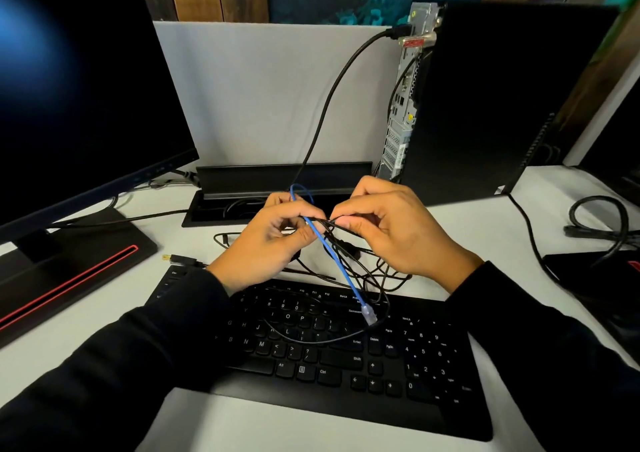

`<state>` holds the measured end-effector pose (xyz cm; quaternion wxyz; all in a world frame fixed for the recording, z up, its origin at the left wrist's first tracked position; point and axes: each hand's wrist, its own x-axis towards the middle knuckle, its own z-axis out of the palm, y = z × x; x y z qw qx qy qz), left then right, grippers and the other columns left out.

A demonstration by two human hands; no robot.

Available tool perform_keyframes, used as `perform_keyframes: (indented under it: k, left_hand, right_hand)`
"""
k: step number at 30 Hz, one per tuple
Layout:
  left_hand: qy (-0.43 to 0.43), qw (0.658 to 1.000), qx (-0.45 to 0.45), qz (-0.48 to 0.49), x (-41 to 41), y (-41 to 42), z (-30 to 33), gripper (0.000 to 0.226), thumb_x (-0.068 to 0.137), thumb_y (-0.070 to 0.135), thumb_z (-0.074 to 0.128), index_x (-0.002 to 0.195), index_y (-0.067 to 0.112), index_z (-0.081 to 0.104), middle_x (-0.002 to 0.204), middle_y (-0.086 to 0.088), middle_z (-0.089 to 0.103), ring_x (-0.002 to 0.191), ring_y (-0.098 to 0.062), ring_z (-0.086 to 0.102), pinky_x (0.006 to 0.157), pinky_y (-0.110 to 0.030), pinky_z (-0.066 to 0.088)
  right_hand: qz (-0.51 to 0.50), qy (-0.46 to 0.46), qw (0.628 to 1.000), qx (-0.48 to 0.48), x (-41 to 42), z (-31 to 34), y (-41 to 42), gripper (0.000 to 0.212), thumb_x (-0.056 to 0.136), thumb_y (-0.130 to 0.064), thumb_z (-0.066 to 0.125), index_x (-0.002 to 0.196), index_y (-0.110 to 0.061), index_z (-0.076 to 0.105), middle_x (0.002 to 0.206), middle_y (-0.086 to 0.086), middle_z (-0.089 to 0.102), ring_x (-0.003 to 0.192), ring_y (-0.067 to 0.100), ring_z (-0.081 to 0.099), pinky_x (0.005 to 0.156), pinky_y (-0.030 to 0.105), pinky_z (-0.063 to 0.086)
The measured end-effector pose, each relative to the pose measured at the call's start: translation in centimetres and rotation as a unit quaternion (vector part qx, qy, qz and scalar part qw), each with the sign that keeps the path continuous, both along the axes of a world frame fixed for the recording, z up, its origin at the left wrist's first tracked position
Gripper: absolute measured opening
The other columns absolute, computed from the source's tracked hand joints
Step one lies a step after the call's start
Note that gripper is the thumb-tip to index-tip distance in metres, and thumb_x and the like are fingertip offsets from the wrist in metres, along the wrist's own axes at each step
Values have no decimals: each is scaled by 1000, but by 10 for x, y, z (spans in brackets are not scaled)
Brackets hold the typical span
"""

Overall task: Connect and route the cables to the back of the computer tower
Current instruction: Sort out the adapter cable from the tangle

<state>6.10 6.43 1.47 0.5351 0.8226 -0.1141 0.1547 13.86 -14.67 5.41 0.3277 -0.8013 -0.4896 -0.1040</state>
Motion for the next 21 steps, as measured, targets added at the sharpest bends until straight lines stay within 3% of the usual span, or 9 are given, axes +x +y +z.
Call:
perform_keyframes:
  k: [2, 5, 7, 9, 13, 16, 21]
  left_hand:
    - [-9, 1000, -9, 20, 0, -1, 2, 18, 91, 25, 70, 97, 42, 75, 101, 0, 57, 109, -3, 45, 96, -11, 35]
    - [-44, 996, 53, 59, 1, 8, 5, 26, 93, 27, 70, 95, 53, 73, 111, 23, 56, 123, 0, 33, 104, -12, 31]
    - [-68, 984, 141, 80, 1, 16, 6, 19, 95, 29, 69, 95, 48, 71, 131, 13, 41, 126, -8, 32, 109, -18, 31]
    - [-71, 979, 171, 79, -2, 21, 9, 10, 94, 33, 67, 96, 41, 72, 133, 0, 33, 124, -13, 38, 108, -18, 31]
    - [-79, 981, 176, 14, -5, 24, 15, 13, 96, 18, 69, 102, 28, 74, 132, 2, 50, 122, -21, 51, 107, -40, 43]
    - [-98, 971, 217, 7, -8, 20, 20, 18, 95, 11, 68, 105, 26, 74, 133, 16, 62, 120, -22, 48, 104, -56, 39]
    - [-45, 984, 162, -54, -14, 11, 27, 21, 84, 17, 62, 101, 24, 72, 121, 12, 69, 112, -21, 58, 102, -46, 43]
  right_hand:
    - [-3, 4, 1000, 5, 1, 2, -1, 15, 97, -19, 69, 105, -24, 80, 87, -4, 56, 76, 10, 55, 68, 12, 34]
    - [-11, 19, 1000, 21, 4, 3, -4, 15, 97, -17, 69, 103, -22, 81, 87, -3, 57, 78, 11, 56, 68, 15, 38]
    - [-20, 50, 998, 37, 8, 1, -8, 14, 96, -15, 69, 102, -21, 80, 89, -4, 59, 83, 12, 58, 72, 19, 43]
    - [-23, 94, 994, 49, 10, -2, -11, 14, 97, -14, 67, 101, -21, 79, 92, -6, 60, 87, 12, 60, 79, 22, 46]
    - [-15, 127, 990, 64, 12, -2, -10, 15, 98, -11, 64, 95, -23, 74, 93, -10, 58, 82, 8, 56, 78, 20, 43]
    - [-1, 169, 982, 82, 13, -3, -11, 15, 100, -11, 61, 96, -21, 71, 92, -9, 55, 72, 10, 51, 70, 26, 41]
    - [-11, 168, 983, 72, 14, -2, -11, 18, 102, -13, 58, 94, -26, 68, 90, -16, 52, 72, 4, 51, 72, 25, 41]
